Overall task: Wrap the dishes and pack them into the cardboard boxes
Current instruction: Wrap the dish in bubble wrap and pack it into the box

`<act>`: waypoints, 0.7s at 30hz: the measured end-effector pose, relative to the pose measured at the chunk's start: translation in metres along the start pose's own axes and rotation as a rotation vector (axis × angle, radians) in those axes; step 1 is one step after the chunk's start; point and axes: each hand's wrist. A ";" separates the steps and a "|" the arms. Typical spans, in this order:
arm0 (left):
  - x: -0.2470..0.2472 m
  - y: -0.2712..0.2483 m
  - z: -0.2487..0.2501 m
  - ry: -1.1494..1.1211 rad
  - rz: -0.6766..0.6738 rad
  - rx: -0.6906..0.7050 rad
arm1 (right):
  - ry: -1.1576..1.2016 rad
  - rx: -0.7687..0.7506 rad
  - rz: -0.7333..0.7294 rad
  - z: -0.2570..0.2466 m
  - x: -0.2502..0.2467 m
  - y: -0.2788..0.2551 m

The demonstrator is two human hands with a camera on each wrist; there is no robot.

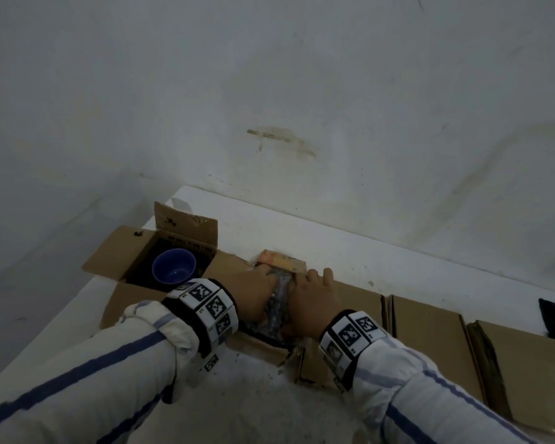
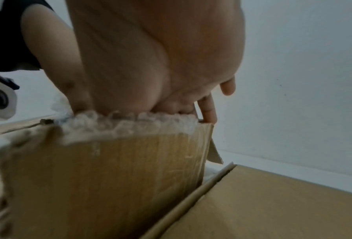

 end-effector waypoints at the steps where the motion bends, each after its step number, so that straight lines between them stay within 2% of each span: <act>1: -0.002 -0.001 -0.001 -0.034 0.025 0.005 | 0.020 0.005 0.009 0.001 0.002 -0.002; 3: -0.013 -0.006 -0.004 -0.066 0.121 -0.020 | 0.097 0.021 -0.003 0.006 0.000 -0.004; 5: -0.023 -0.010 -0.007 0.060 0.155 -0.040 | 0.183 0.031 -0.072 0.015 -0.006 -0.004; 9: -0.025 -0.016 -0.012 0.394 -0.037 -0.023 | 0.220 0.036 -0.155 0.027 -0.017 -0.002; 14: -0.012 -0.020 -0.006 0.445 0.062 0.012 | 0.059 -0.003 -0.123 0.013 -0.013 -0.002; 18: -0.007 -0.019 -0.003 0.490 0.039 0.044 | -0.009 0.004 0.011 -0.008 -0.003 -0.006; 21: -0.011 -0.019 0.007 0.517 -0.025 0.053 | 0.010 0.033 0.053 -0.012 0.002 -0.009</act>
Point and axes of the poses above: each hand's wrist, its own y-axis towards the middle knuckle, its own x-axis out of the palm, z = x × y, and after that the axes turned 11 degrees about z, right-handed
